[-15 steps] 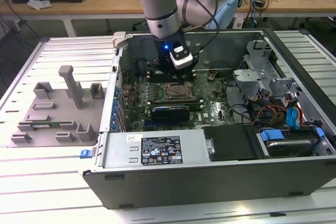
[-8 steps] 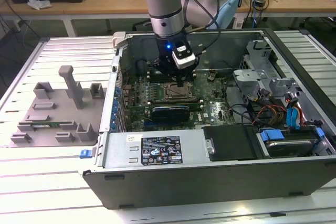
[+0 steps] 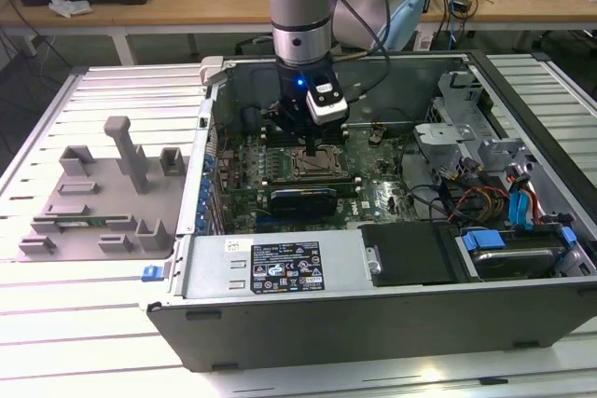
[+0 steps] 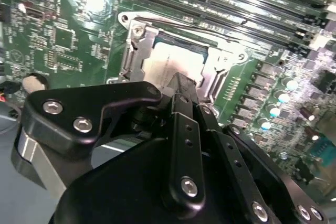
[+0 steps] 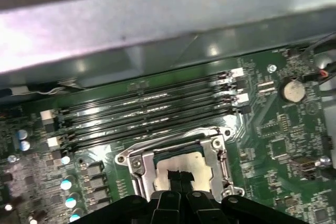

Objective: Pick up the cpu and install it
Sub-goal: 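Install the first cpu locking lever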

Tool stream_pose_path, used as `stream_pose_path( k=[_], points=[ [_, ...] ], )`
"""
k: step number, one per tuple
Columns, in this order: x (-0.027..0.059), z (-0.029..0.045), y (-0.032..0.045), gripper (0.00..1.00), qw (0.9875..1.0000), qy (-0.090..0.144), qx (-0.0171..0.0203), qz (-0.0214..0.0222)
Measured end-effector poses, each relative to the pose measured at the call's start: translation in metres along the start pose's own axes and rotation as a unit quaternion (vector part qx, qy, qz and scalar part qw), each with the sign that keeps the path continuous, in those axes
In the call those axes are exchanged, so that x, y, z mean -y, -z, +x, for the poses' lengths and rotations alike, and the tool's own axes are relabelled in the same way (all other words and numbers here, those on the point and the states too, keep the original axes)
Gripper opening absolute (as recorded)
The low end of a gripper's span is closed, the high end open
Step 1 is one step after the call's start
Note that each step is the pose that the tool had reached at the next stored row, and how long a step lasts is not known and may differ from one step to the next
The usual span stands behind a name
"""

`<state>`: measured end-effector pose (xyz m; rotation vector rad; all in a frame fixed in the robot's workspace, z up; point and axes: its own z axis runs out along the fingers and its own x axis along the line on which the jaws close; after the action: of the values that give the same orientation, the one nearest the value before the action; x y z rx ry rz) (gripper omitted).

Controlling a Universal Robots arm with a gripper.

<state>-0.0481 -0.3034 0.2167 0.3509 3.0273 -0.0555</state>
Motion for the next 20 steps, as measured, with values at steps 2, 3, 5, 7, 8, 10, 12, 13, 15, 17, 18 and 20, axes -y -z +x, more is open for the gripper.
stream_pose_path(
  k=[2,3,5,7,8,10,12,13,15,17,18,20],
  points=[
    [0.0000,-0.0003,0.0000,0.11,1.0000,0.000,-0.0037,0.0010],
    [-0.0004,-0.0014,-0.0002,0.11,1.0000,0.002,-0.0036,0.0026],
    [-0.0006,-0.0023,-0.0004,0.11,0.9999,0.009,-0.0036,0.0065],
    [-0.0010,-0.0043,-0.0006,0.11,0.9999,0.014,-0.0042,0.0089],
    [-0.0016,-0.0067,-0.0008,0.11,0.9998,0.014,-0.0047,0.0092],
    [-0.0017,-0.0072,-0.0008,0.11,0.9998,0.014,-0.0048,0.0092],
    [-0.0017,-0.0073,-0.0008,0.11,0.9998,0.014,-0.0048,0.0092],
    [-0.0018,-0.0073,-0.0007,0.11,0.9998,0.014,-0.0048,0.0093],
    [-0.0017,-0.0076,0.0021,0.11,0.9998,0.014,-0.0048,0.0092],
    [-0.0015,-0.0083,0.0091,0.11,0.9998,0.014,-0.0048,0.0093],
    [-0.0014,-0.0085,0.0114,0.11,0.9998,0.014,-0.0048,0.0093],
    [-0.0014,-0.0088,0.0141,0.11,0.9998,0.014,-0.0047,0.0094]
  ],
)
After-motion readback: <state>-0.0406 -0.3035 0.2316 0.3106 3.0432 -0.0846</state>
